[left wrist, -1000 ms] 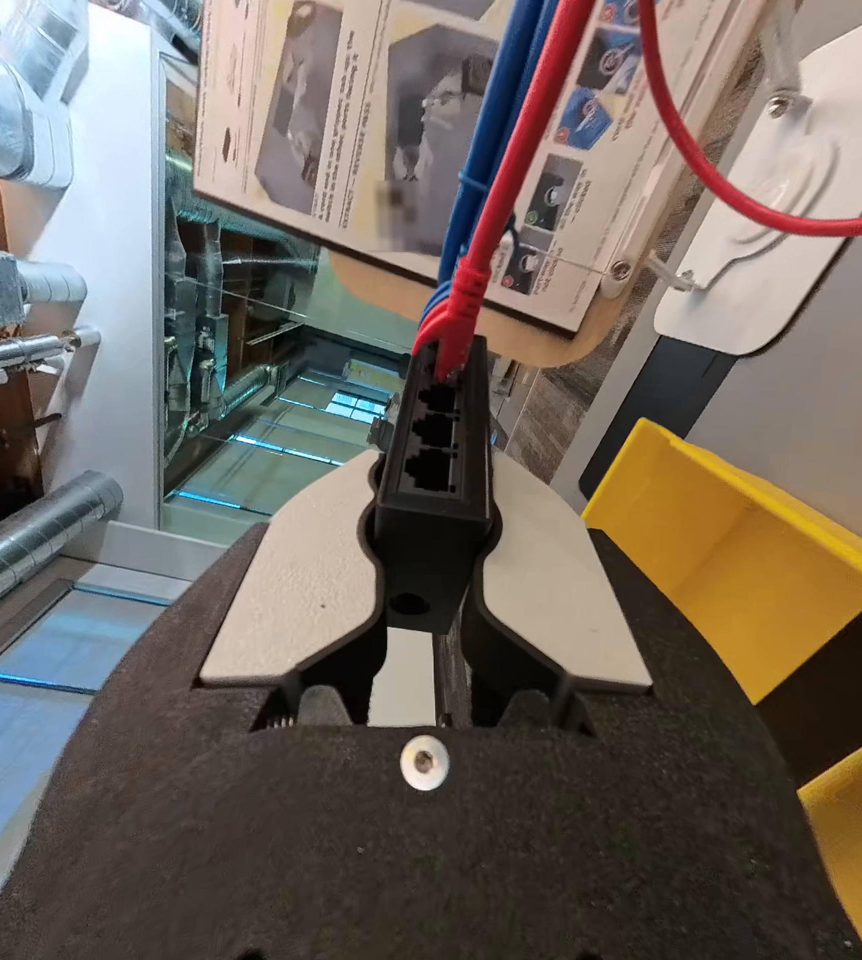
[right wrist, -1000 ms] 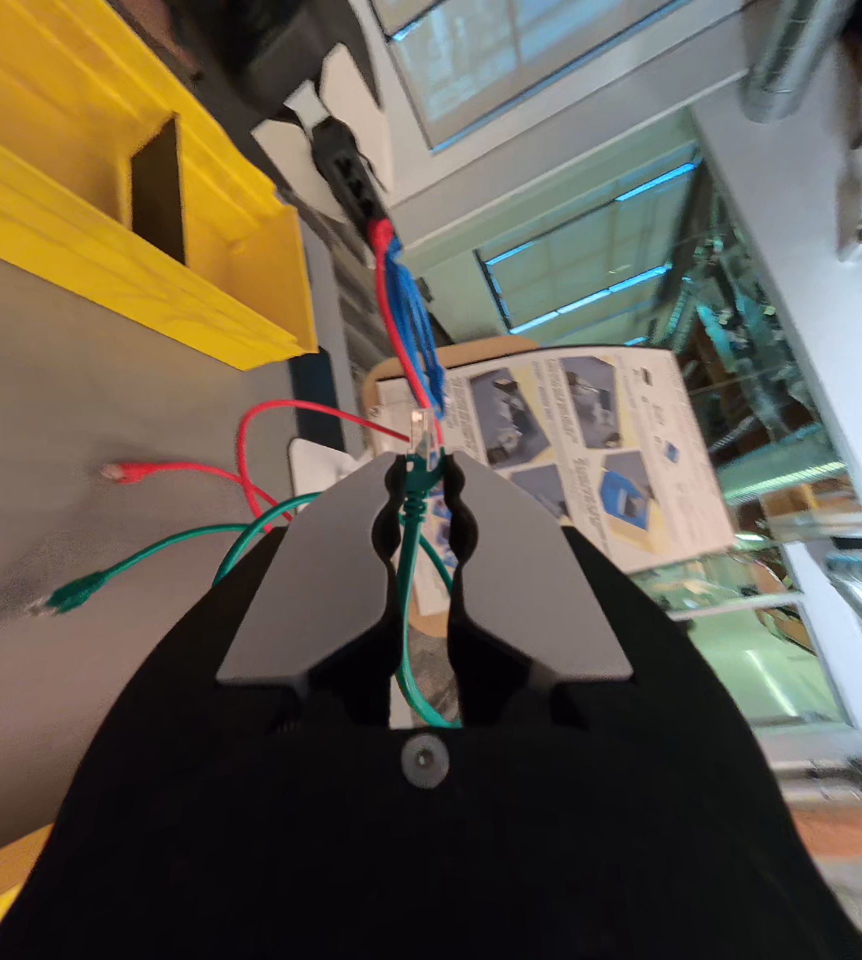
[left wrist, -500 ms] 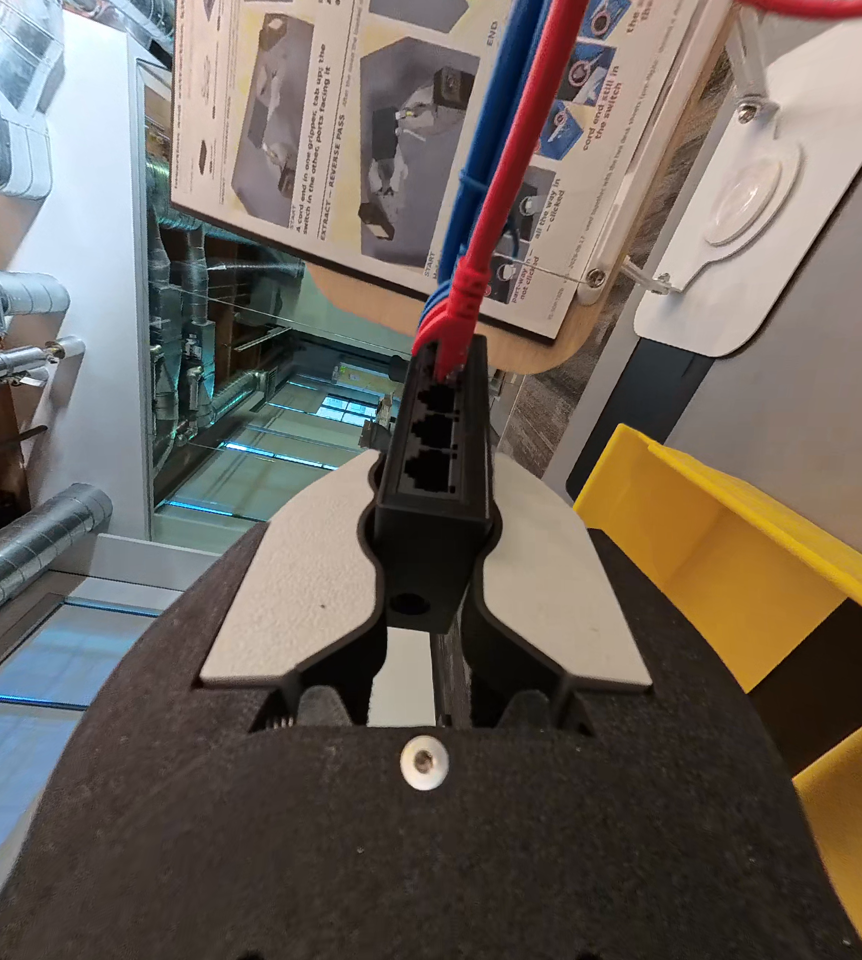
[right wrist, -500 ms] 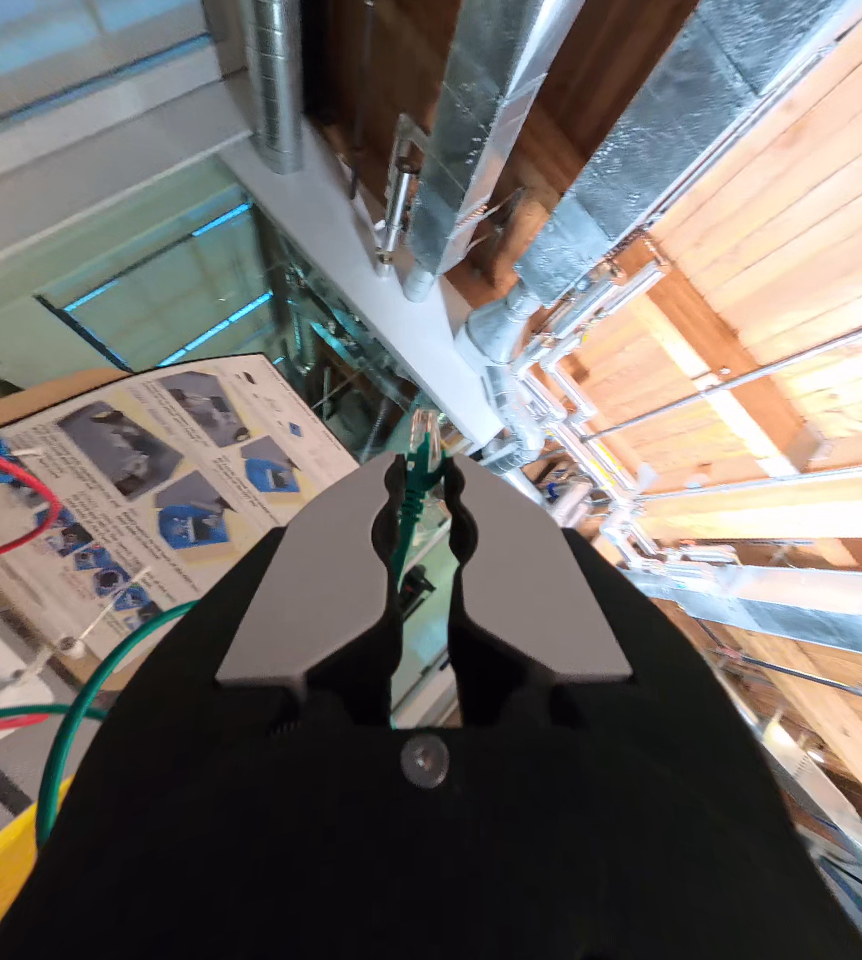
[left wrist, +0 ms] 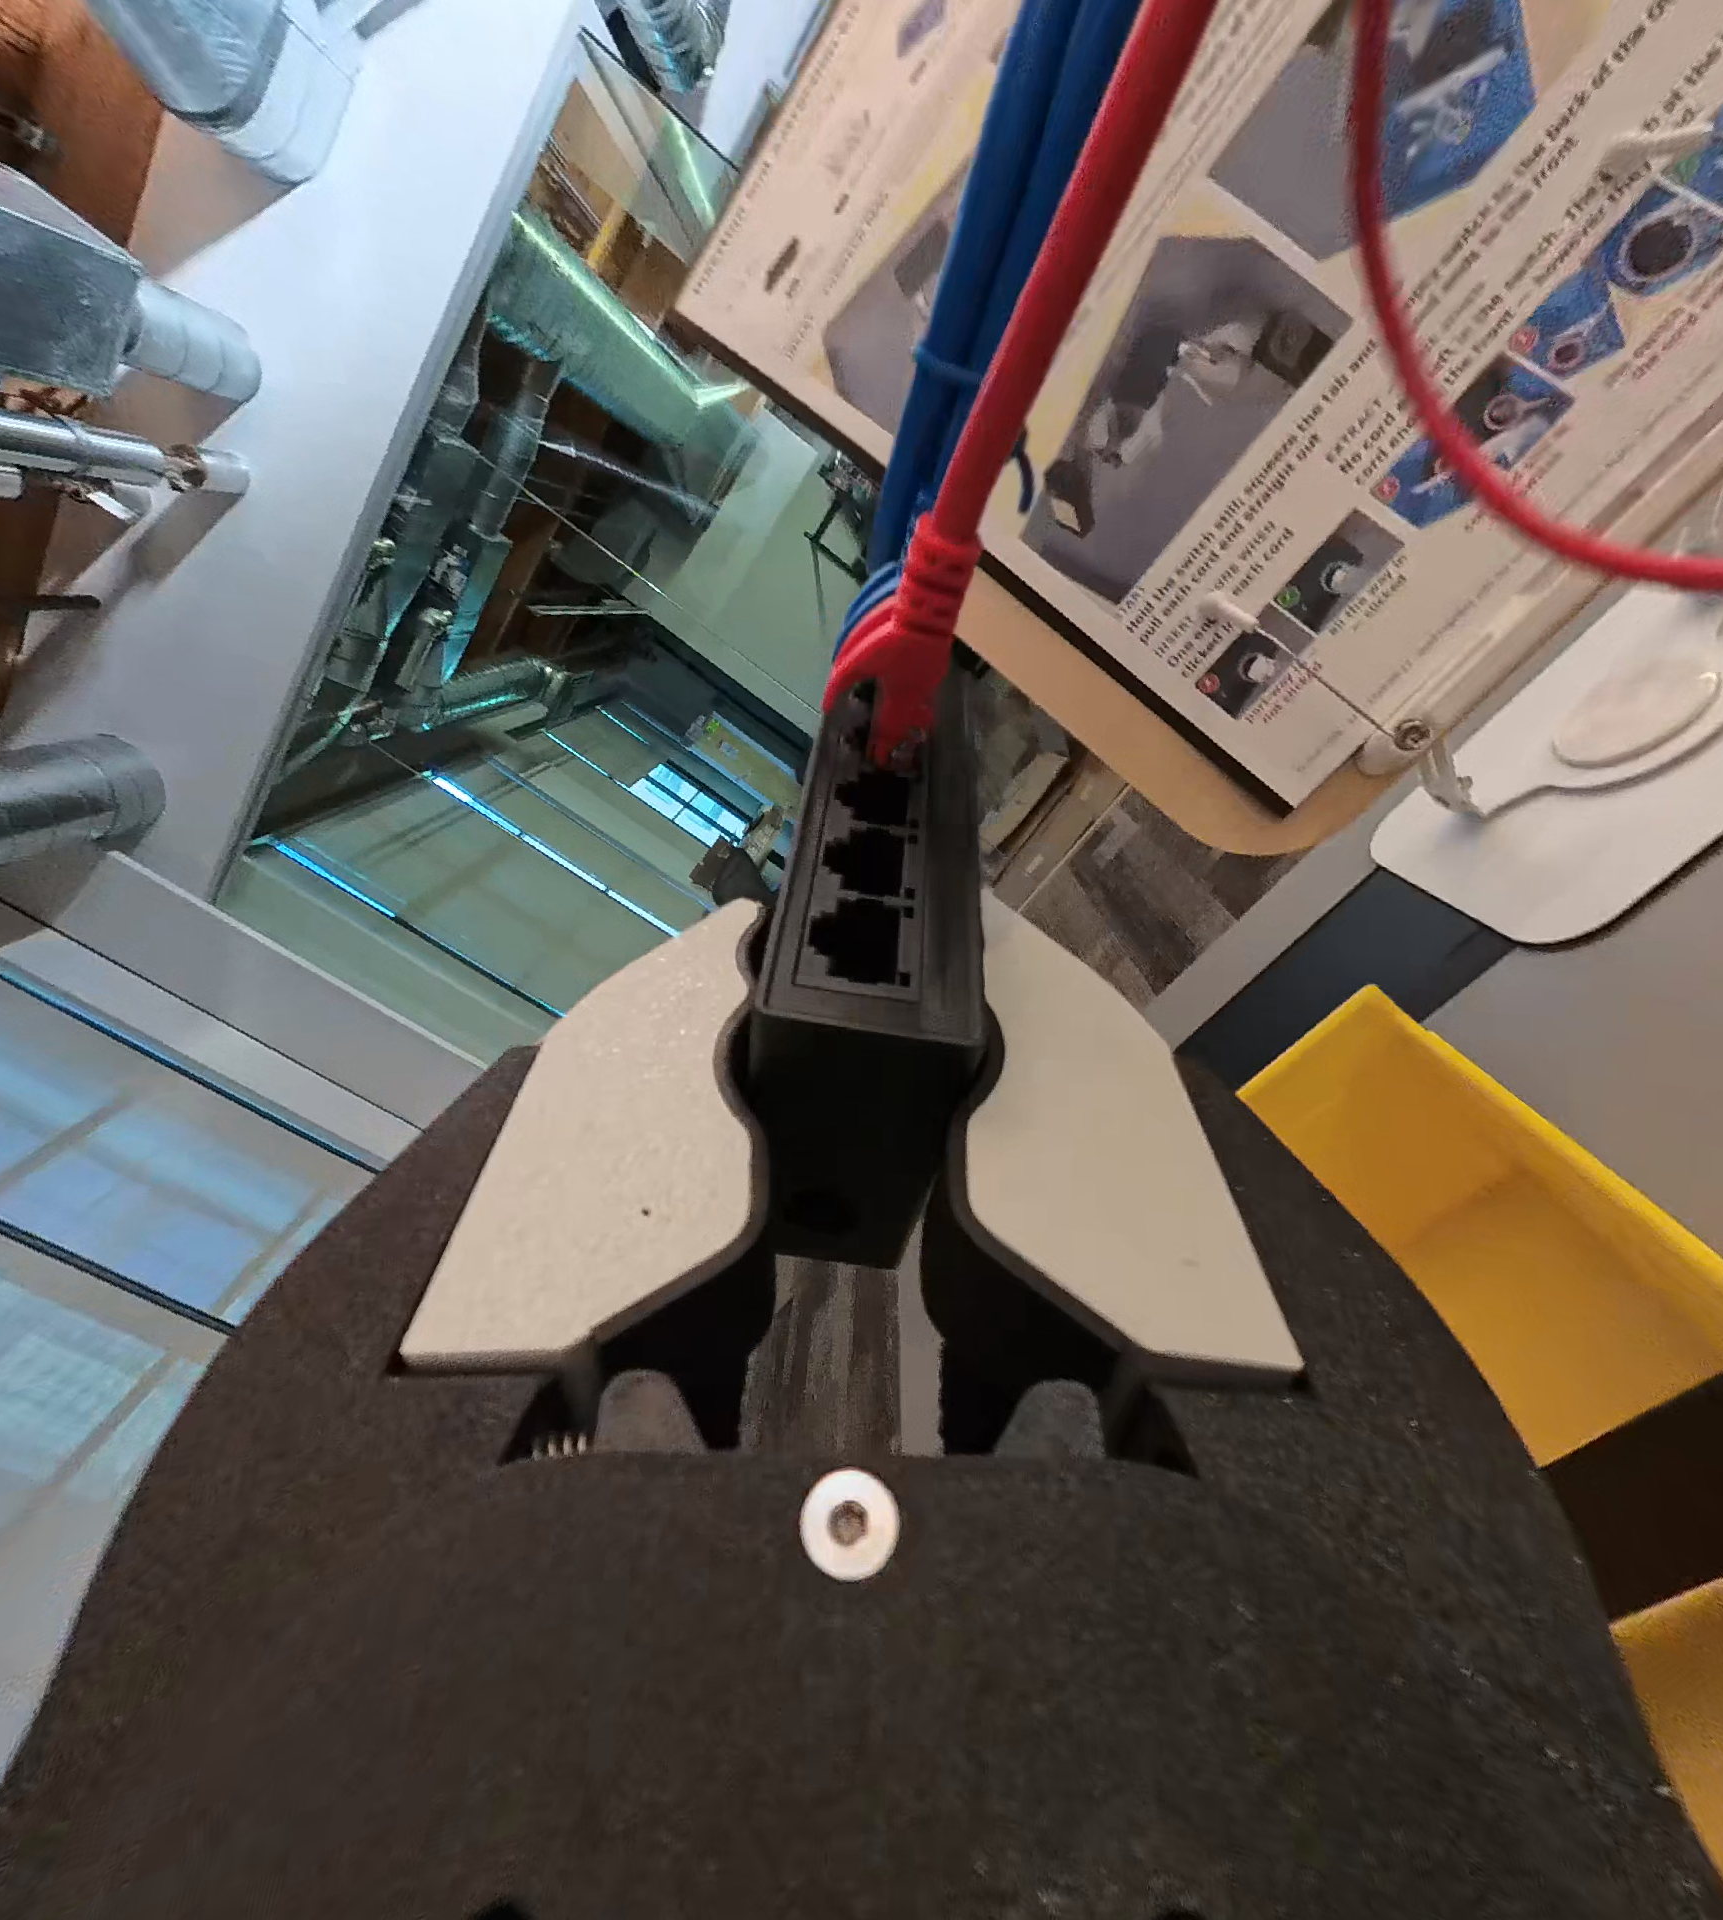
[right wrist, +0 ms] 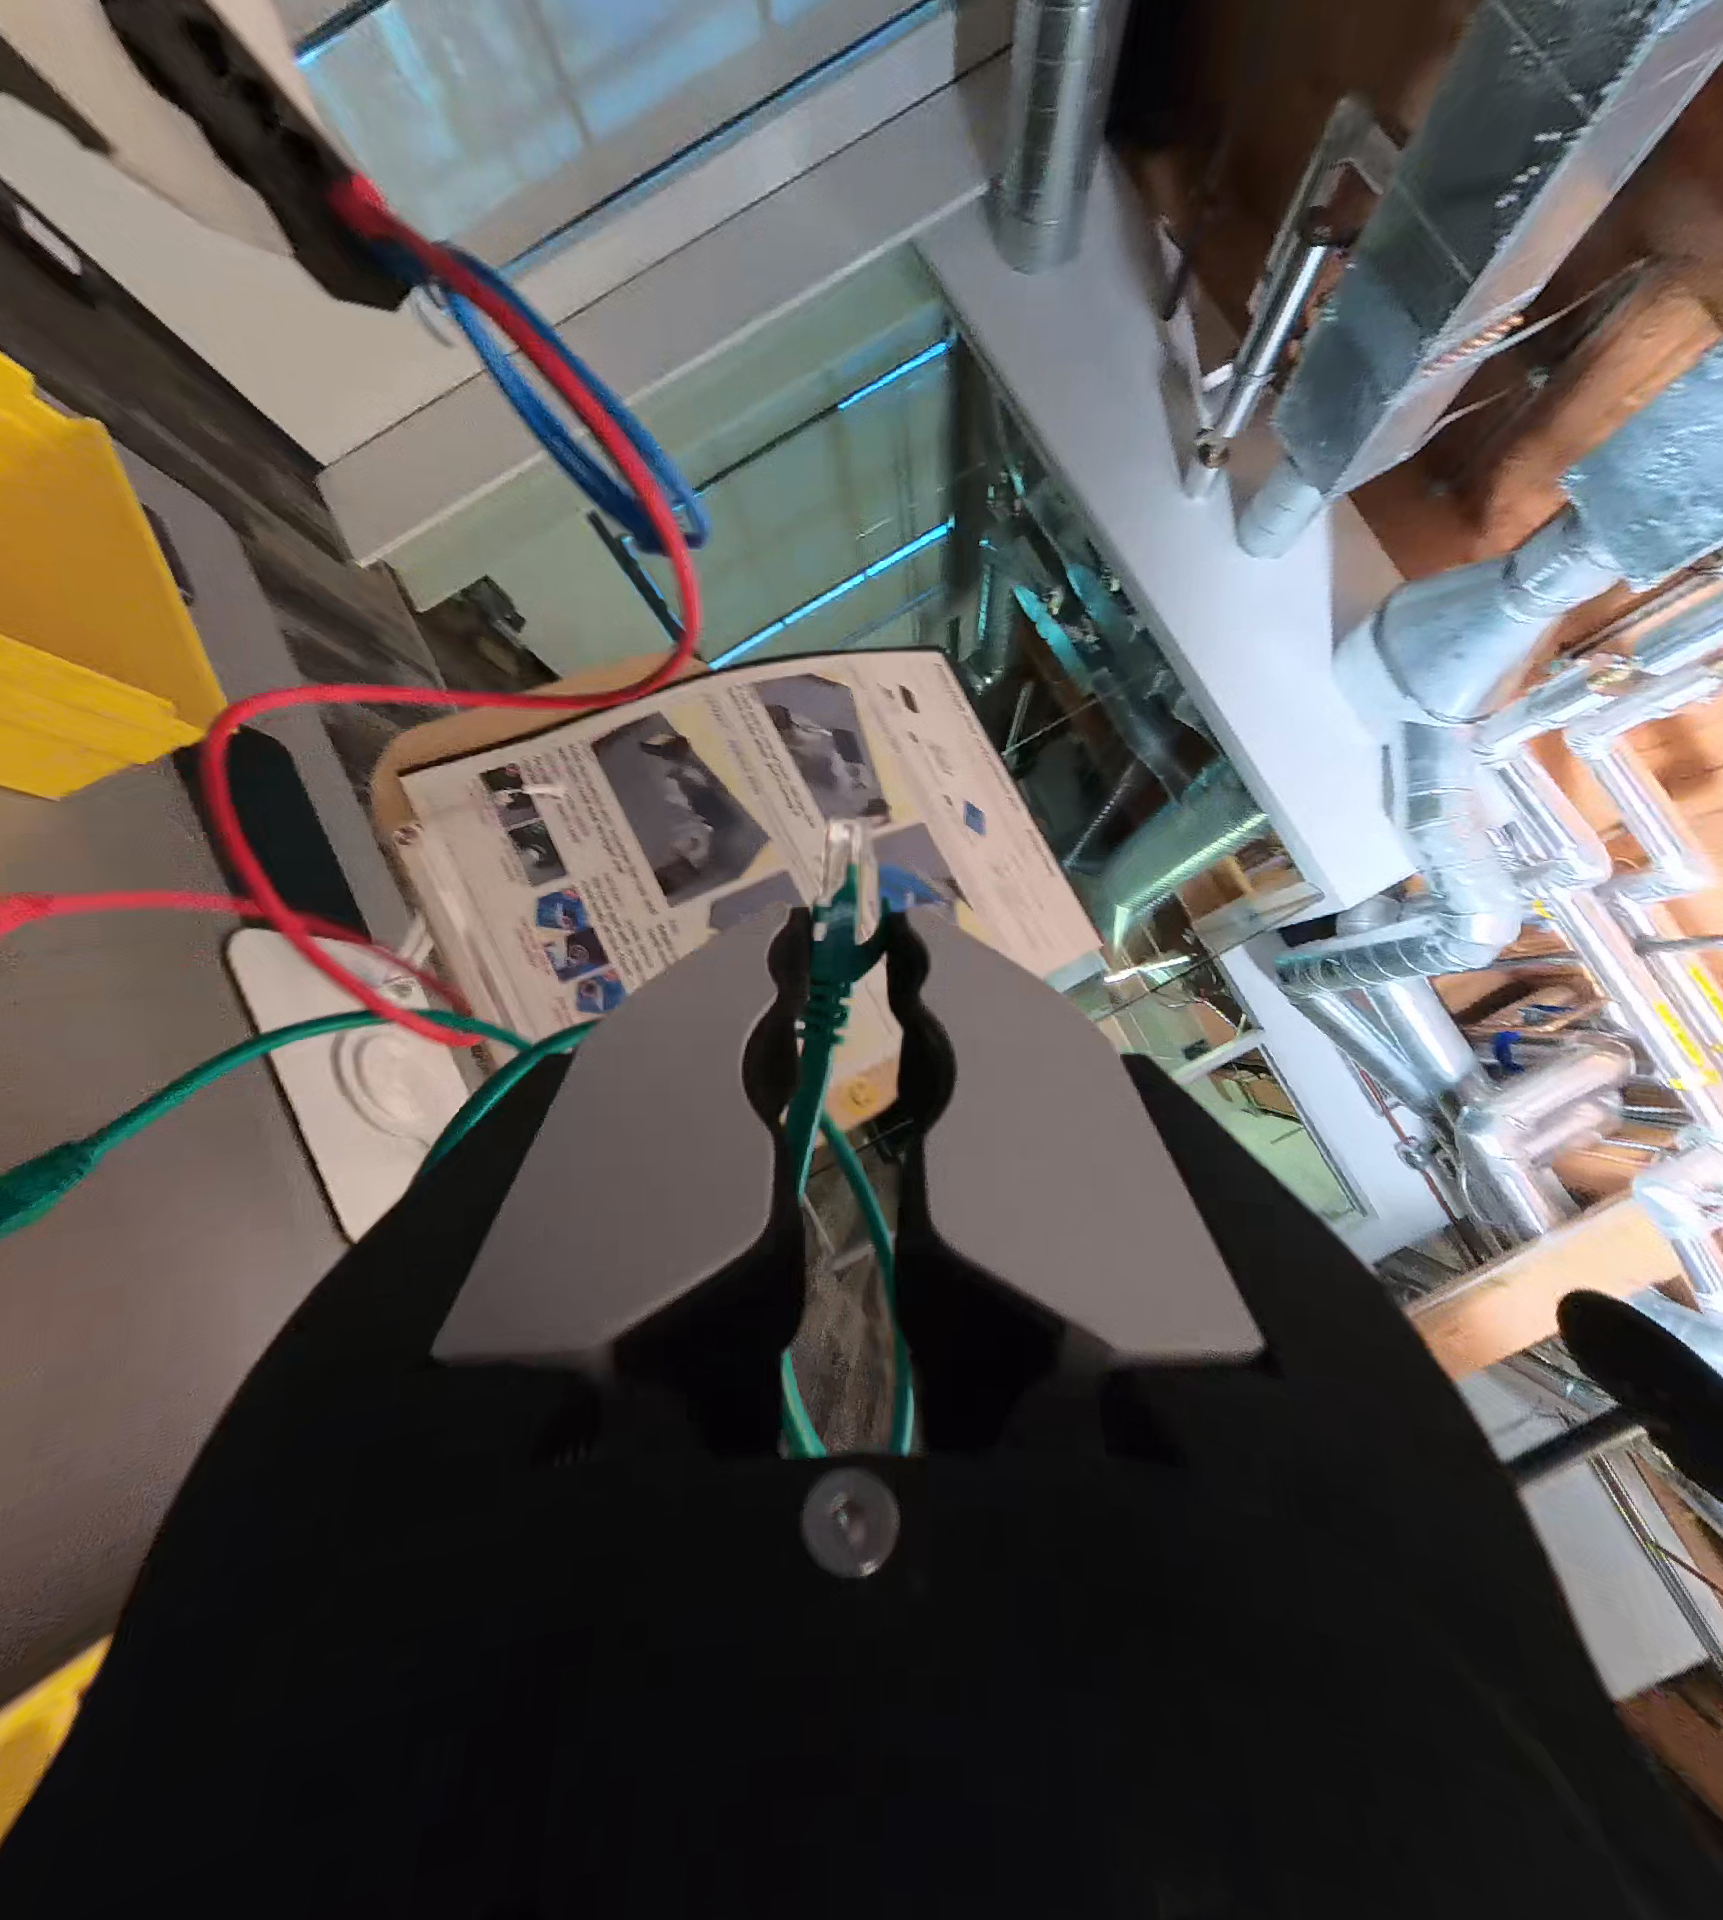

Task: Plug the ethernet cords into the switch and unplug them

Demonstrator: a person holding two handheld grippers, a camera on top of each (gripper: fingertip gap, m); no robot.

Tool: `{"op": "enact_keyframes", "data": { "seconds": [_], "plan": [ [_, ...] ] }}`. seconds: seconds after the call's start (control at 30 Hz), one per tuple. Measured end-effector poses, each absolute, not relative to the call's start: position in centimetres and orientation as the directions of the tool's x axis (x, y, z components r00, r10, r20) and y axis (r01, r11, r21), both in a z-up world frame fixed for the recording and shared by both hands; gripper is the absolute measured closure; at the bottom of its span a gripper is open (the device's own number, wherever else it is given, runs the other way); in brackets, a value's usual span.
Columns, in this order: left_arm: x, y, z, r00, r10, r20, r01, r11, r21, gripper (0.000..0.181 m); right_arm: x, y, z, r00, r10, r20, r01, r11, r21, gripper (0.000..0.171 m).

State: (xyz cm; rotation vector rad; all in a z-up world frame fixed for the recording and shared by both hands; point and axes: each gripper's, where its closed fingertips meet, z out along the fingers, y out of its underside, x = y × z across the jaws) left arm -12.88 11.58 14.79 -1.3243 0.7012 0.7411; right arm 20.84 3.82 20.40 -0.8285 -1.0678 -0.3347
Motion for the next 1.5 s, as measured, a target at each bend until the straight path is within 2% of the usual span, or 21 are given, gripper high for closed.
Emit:
{"op": "enact_keyframes", "data": {
  "seconds": [0.07,0.23,0.43,0.6,0.73,0.93,1.13,1.5],
  "plan": [
    [-12.5,11.0,15.1,0.582,0.061,-0.811,-0.811,0.110,-0.574,0.152,18.4,4.2,19.6,0.456,0.158,0.876,0.599,0.674,-0.433,0.157],
    [-10.9,11.2,14.3,0.581,-0.010,-0.814,-0.805,0.140,-0.577,0.152,12.4,7.6,20.0,0.481,0.323,0.815,0.488,0.674,-0.555,0.157],
    [-10.1,12.7,12.4,0.614,-0.088,-0.785,-0.772,0.144,-0.620,0.152,7.5,12.5,27.3,0.500,0.455,0.737,0.471,0.572,-0.672,0.157],
    [-9.2,12.5,12.8,0.663,-0.124,-0.739,-0.708,0.216,-0.672,0.152,7.9,14.4,35.3,0.596,0.443,0.670,0.478,0.474,-0.739,0.157],
    [-8.3,11.5,13.5,0.675,-0.150,-0.723,-0.680,0.255,-0.688,0.152,10.5,15.0,41.4,0.673,0.317,0.668,0.539,0.407,-0.737,0.157],
    [-8.9,10.9,13.9,0.676,-0.184,-0.713,-0.670,0.250,-0.699,0.152,16.8,13.7,45.0,0.681,0.155,0.716,0.675,0.247,-0.696,0.156],
    [-10.3,10.8,14.2,0.685,-0.170,-0.709,-0.672,0.228,-0.704,0.152,22.8,13.3,40.2,0.652,0.174,0.738,0.745,0.039,-0.666,0.156],
    [-10.2,10.1,14.8,0.701,-0.187,-0.688,-0.641,0.258,-0.723,0.152,32.2,13.6,20.9,0.697,0.316,0.644,0.717,-0.295,-0.631,0.156]
  ]
}}
